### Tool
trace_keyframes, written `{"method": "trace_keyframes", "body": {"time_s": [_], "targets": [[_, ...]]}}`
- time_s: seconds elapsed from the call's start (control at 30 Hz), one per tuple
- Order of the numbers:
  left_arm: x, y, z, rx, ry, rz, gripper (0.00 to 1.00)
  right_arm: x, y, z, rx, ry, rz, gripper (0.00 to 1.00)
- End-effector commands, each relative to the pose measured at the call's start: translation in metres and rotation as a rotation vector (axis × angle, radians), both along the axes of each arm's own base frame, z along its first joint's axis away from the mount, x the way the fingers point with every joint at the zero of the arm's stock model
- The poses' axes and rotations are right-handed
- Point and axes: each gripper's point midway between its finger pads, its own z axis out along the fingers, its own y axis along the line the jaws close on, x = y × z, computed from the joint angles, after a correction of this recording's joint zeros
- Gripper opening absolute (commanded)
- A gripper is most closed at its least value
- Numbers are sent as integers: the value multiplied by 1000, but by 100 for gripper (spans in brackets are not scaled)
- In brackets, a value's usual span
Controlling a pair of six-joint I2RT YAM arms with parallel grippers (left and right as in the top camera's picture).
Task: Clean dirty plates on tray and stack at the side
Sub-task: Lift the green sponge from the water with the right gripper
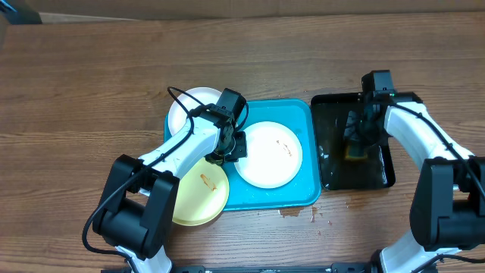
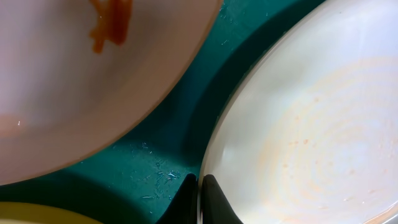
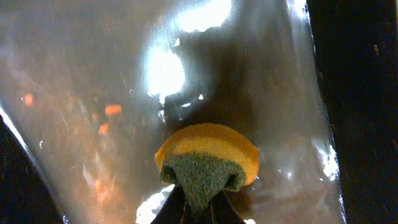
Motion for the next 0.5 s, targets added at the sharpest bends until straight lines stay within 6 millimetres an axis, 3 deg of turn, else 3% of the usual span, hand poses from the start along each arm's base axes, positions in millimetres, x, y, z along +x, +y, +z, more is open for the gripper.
{"method": "trace_keyframes", "body": {"time_s": [0.0, 0.2, 0.3, 0.4, 0.47], "targets": [[-3, -2, -6, 3, 14, -11, 4, 24, 3, 33, 12, -71, 2, 4], [-3, -1, -6, 10, 12, 2, 4, 28, 11, 54, 35, -71, 22, 4], [0, 3, -7, 29, 5, 48, 4, 29, 46, 62, 130, -81, 142, 4], [1, 2, -7, 26, 2, 55, 4, 26, 70, 65, 130, -86, 221, 4], [1, 3, -7, 27, 3, 55, 7, 19, 98, 65, 125, -87, 347, 4]]}}
